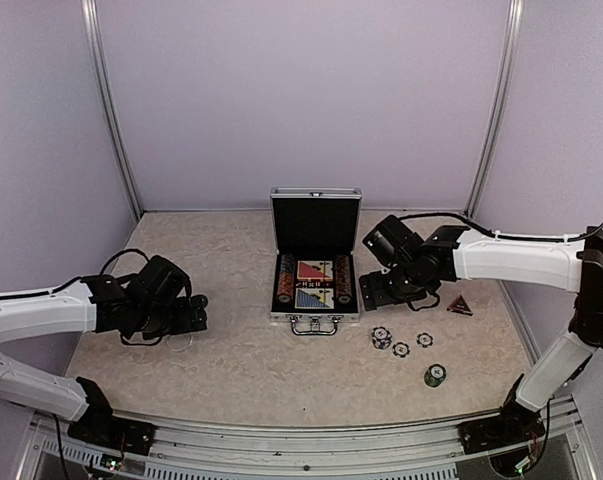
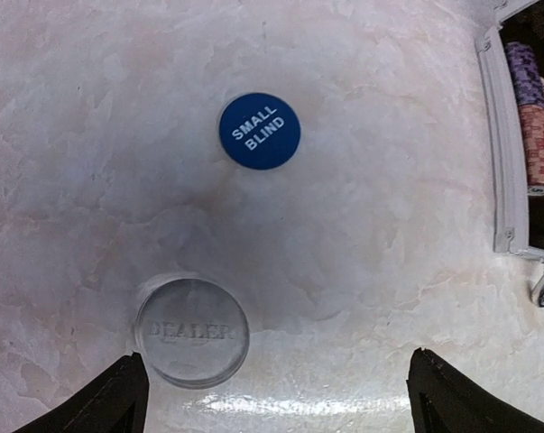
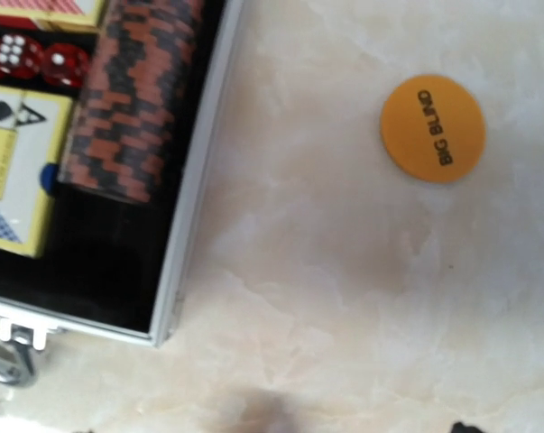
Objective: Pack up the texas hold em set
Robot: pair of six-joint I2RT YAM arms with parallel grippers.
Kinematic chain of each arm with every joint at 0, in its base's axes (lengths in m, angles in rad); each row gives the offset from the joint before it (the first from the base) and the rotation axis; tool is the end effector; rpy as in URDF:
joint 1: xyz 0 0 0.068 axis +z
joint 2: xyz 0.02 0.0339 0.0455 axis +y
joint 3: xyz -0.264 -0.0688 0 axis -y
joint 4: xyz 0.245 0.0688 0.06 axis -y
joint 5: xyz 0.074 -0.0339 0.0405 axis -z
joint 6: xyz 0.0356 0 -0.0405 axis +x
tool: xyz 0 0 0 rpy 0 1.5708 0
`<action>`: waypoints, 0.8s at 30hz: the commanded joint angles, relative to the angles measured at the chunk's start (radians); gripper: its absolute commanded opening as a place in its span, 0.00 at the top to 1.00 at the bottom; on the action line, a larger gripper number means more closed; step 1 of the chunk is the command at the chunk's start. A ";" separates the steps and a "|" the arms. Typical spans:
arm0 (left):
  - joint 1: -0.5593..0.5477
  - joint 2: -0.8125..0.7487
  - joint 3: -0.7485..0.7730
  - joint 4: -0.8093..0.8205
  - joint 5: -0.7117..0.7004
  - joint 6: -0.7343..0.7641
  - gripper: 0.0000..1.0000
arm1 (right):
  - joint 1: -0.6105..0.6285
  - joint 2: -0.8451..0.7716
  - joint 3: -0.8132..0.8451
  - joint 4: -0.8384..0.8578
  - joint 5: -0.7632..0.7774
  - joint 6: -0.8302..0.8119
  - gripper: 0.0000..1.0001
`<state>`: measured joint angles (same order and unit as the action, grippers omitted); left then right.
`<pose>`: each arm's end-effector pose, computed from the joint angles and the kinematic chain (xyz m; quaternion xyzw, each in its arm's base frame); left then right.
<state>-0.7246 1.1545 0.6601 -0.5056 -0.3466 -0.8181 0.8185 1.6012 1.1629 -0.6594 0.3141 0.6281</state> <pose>0.1693 -0.1338 0.2011 -0.0927 0.9419 -0.0747 0.3142 0.2298 0.2294 0.2317 -0.0548 0.9593 0.0392 0.2741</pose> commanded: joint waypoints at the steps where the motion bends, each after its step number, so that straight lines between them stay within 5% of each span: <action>1: 0.000 0.054 -0.003 -0.080 -0.037 -0.045 0.01 | -0.002 -0.047 0.006 0.032 -0.015 -0.011 0.16; 13: 0.057 0.265 0.026 -0.081 0.005 -0.084 0.01 | 0.000 -0.130 -0.010 0.051 -0.013 -0.035 0.17; 24: 0.060 0.300 0.001 -0.031 0.055 -0.086 0.02 | 0.001 -0.147 -0.025 0.067 -0.012 -0.042 0.17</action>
<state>-0.6727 1.4429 0.6628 -0.5529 -0.3004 -0.8944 0.8185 1.4742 1.1530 -0.6060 0.2951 0.5930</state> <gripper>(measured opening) 0.989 0.828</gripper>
